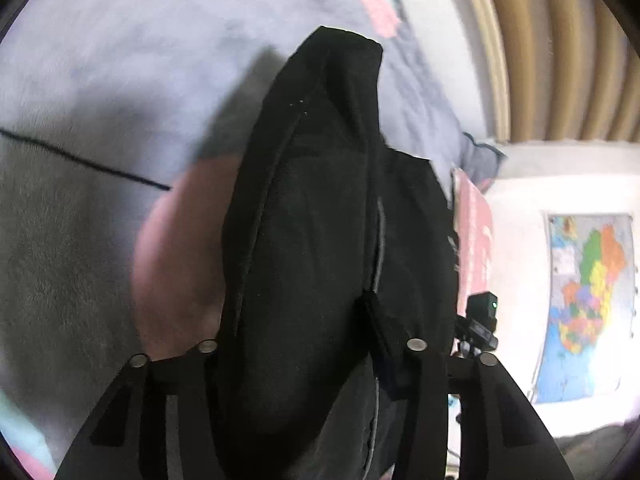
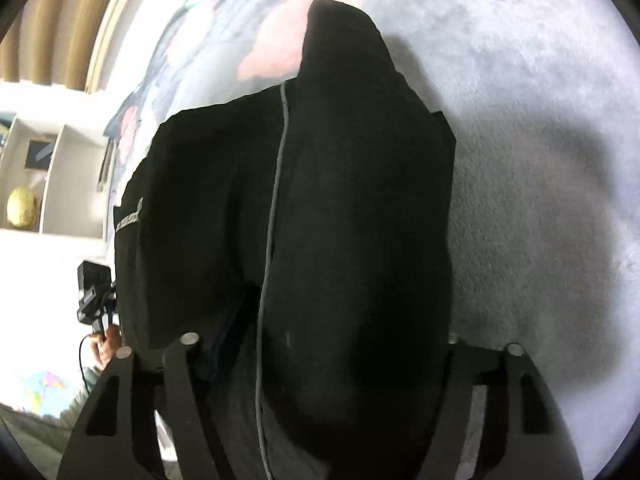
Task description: Fold large clothes
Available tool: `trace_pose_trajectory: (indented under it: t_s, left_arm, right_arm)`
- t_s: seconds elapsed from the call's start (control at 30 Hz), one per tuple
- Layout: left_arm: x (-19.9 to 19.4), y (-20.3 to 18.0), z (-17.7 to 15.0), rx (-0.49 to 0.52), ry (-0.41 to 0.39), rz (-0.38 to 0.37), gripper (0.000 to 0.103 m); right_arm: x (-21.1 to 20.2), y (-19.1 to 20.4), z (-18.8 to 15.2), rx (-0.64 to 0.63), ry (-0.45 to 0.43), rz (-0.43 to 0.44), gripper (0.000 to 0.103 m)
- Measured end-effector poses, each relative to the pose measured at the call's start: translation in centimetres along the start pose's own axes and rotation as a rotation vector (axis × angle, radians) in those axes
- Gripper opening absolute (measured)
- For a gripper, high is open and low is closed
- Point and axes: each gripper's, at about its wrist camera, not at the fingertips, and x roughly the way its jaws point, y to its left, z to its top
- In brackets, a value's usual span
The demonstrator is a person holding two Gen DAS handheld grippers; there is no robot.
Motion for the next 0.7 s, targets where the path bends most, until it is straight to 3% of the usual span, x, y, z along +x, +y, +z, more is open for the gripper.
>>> trace_pose_trajectory:
  t_s: [0.1, 0.2, 0.27, 0.3, 0.33, 0.43, 0.57, 0.7]
  left_arm:
    - [0.6, -0.1, 0.1, -0.006, 0.027, 0.003, 0.05]
    - [2.2, 1.1, 0.8, -0.083, 0.06, -0.02, 0.071]
    - [3.4, 1.8, 0.7, -0.124, 0.077, -0.048, 0.072]
    - [3.6, 1.5, 0.6, -0.116, 0.064, -0.046, 0.072]
    - [3.6, 1.0, 0.5, -0.104, 0.054, -0.039, 0.068]
    - [2.3, -1.3, -0.6, -0.026, 0.006, -0.044, 0.04]
    - [-0.6, -5.5, -2.7, 0.04, -0.053, -0.139, 0.036]
    - [-3.3, -10.4, -5.2, 0.144, -0.082, -0.164, 0.035]
  right_arm:
    - [0.6, -0.2, 0.0, 0.002, 0.027, 0.017, 0.076]
    - [2.3, -0.6, 0.4, 0.042, 0.056, 0.067, 0.091]
    - [2.7, -0.4, 0.4, 0.051, 0.05, 0.078, 0.091]
    - [2.6, -0.2, 0.3, 0.05, 0.043, 0.079, 0.086]
    - [2.2, 0.2, 0.2, 0.041, 0.032, 0.084, 0.075]
    - [0.4, 2.2, -0.8, -0.013, -0.011, 0.055, 0.044]
    - [-2.8, 5.8, -2.7, -0.065, -0.075, 0.051, 0.037]
    - [-5.6, 11.1, -5.7, -0.147, -0.13, 0.058, 0.036]
